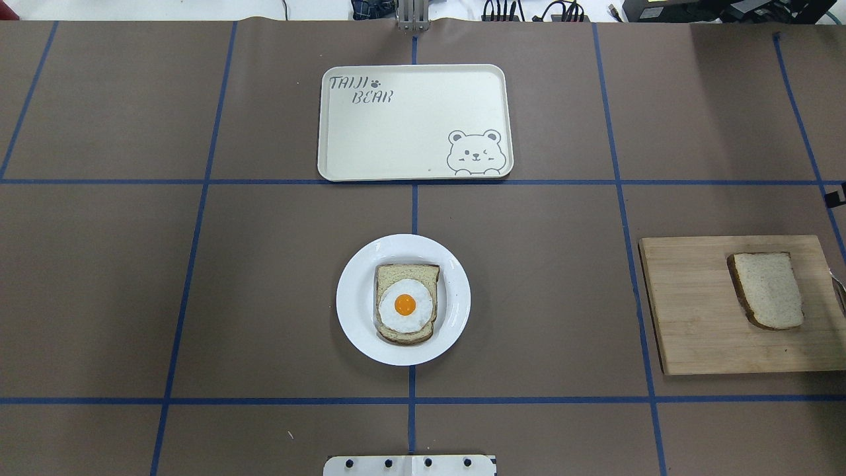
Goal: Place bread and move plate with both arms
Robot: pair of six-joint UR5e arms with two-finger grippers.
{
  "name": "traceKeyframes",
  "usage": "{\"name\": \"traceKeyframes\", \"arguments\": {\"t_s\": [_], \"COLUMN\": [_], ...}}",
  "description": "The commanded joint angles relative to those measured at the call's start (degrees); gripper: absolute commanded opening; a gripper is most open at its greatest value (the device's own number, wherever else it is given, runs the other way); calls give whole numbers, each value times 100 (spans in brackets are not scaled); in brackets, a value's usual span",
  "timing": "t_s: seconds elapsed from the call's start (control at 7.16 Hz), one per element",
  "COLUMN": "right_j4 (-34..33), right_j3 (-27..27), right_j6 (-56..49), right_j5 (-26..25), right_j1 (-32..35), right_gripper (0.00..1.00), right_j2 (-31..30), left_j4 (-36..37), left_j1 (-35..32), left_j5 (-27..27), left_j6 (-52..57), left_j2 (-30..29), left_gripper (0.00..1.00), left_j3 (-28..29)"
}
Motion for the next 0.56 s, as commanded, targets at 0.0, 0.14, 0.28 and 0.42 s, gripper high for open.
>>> {"name": "traceKeyframes", "arguments": {"t_s": [0.0, 0.14, 0.28, 0.42], "right_j4": [2142, 2777, 2879, 2932], "right_j3": [-875, -1123, -1169, -1169], "right_j6": [1461, 1937, 1985, 1986], "right_j5": [-353, -503, -565, -566], "right_j1": [-667, -931, -1047, -1109], "right_gripper": [92, 85, 72, 61], "right_j2": [-99, -108, -134, -239], "left_j4": [-77, -77, -77, -77], "left_j1": [0, 0, 0, 0], "left_j5": [0, 0, 0, 0], "left_j6": [1, 1, 1, 1], "left_j2": [9, 26, 114, 114], "left_gripper": [99, 99, 99, 99], "left_j3": [16, -1, -27, -28]}}
